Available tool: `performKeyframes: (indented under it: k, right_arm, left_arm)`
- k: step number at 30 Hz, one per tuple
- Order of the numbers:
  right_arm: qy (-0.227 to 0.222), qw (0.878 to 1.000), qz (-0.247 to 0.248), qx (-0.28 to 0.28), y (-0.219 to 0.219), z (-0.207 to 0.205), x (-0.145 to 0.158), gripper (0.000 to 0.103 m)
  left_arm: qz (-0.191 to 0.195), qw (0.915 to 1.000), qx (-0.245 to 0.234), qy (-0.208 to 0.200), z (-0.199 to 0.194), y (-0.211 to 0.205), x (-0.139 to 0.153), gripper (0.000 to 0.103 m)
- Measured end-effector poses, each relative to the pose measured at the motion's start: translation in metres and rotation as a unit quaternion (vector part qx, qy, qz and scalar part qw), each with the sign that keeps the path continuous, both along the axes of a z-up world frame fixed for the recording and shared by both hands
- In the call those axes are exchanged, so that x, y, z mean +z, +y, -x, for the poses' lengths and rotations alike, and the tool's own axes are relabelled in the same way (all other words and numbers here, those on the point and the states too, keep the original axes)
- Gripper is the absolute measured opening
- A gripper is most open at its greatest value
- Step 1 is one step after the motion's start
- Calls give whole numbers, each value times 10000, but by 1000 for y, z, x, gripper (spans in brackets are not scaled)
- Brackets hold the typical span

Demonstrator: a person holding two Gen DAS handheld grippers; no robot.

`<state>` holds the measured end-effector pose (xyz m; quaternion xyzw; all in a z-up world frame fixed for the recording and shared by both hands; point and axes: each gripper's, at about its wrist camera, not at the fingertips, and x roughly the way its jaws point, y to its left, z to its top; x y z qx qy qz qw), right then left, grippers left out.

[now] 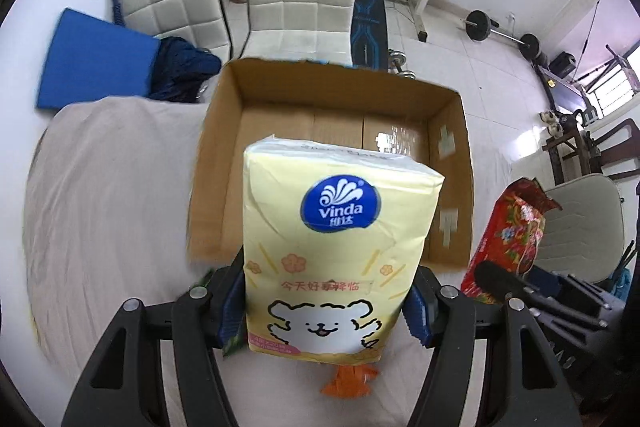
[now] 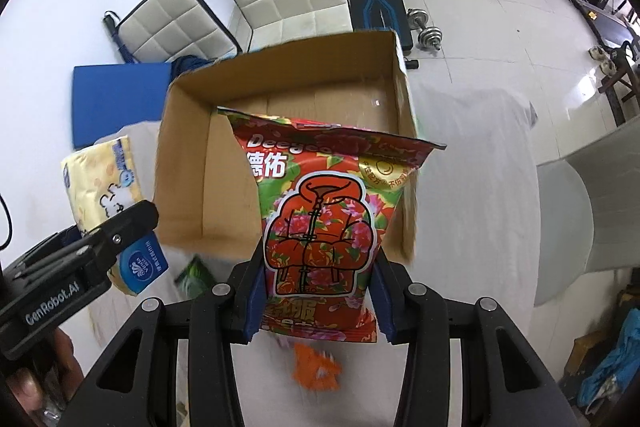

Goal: Organize soft objects
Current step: 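Lower both held items into the cardboard box and open both tools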

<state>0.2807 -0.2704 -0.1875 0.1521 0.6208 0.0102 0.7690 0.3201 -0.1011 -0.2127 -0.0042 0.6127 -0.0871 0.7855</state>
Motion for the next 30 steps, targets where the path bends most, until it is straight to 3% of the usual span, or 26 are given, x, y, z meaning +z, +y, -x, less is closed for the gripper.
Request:
performKeyframes:
  k: [6, 8, 14, 20, 27, 28, 30]
  right_arm:
    - [355, 9993, 31, 54, 1, -66, -60, 47]
    - [518, 9985, 151, 123, 5, -87, -83, 47]
    - [863, 9946, 441, 369, 14, -122, -136, 47]
    - [1087, 9911, 600, 477, 15, -146, -167, 47]
    - [1256, 9885, 688, 489, 11, -161, -185, 49]
    - [1255, 9884, 701, 497, 10, -162, -186, 51]
    - [1312, 9879, 688, 463, 8, -163, -187, 67]
  left_arm:
    - [317, 9969, -29, 716, -69, -1, -41, 62]
    - [413, 9934, 10, 1067, -92, 0, -72, 62]
    - [584, 9844, -3, 1658, -131, -12, -123, 62]
    - [665, 9774, -138, 2002, -147, -23, -150, 63]
    - [624, 9732, -297, 2192, -157, -38, -162, 63]
    - [524, 9730, -287, 2230, -158, -39, -163, 63]
    - [496, 9722, -314, 2268, -158, -42, -162, 64]
